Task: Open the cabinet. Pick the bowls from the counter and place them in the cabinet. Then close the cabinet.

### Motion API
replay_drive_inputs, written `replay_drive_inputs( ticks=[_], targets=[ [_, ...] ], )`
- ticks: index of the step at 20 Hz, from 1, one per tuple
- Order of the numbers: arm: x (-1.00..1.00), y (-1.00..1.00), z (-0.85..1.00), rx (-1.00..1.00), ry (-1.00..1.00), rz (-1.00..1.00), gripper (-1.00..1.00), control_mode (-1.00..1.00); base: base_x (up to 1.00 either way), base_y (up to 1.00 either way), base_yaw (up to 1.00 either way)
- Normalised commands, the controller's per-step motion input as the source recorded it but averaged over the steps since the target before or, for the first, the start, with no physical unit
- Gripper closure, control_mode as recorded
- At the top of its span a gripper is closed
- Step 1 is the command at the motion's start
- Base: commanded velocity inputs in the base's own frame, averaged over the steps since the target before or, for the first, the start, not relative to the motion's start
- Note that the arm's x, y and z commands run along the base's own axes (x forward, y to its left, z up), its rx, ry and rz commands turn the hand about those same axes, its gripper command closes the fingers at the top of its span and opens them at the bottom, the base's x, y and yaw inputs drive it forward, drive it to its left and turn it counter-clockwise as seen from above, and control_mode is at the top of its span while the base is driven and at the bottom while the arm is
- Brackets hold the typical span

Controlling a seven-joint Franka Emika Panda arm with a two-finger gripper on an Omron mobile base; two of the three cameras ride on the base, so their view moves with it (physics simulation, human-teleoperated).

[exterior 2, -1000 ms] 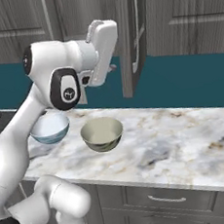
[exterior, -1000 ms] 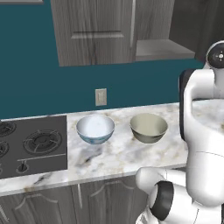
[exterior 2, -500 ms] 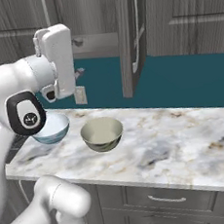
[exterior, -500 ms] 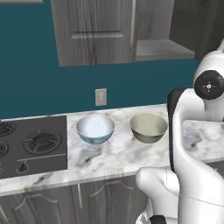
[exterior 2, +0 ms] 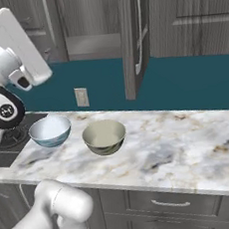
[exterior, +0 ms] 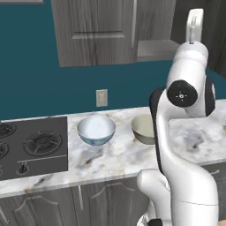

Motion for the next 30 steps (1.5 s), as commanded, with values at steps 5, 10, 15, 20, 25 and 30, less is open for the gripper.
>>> replay_drive_inputs(
  ticks=[5, 10, 15, 20, 25, 30],
  targets=[
    [0.11, 0.59, 0.19, -0.34, 0.05, -0.03, -1.0, -1.0, 0.0, 0.0, 0.0],
    [-0.04, 0.36, -0.01, -0.09, 0.0, 0.06, -1.0, -1.0, 0.0, 0.0, 0.0],
    [-0.16, 0.02, 0.36, -0.16, 0.27, 0.03, -1.0, -1.0, 0.0, 0.0, 0.0],
    [-0.41, 0.0, 0.03, -0.44, 0.37, -0.22, -1.0, -1.0, 0.0, 0.0, 0.0],
    [-0.18, 0.03, -0.27, -0.53, 0.32, -0.33, -1.0, -1.0, 0.0, 0.0, 0.0],
    [0.05, 0.04, -0.31, -0.21, 0.43, -0.12, -1.0, -1.0, 0.0, 0.0, 0.0]
  ],
)
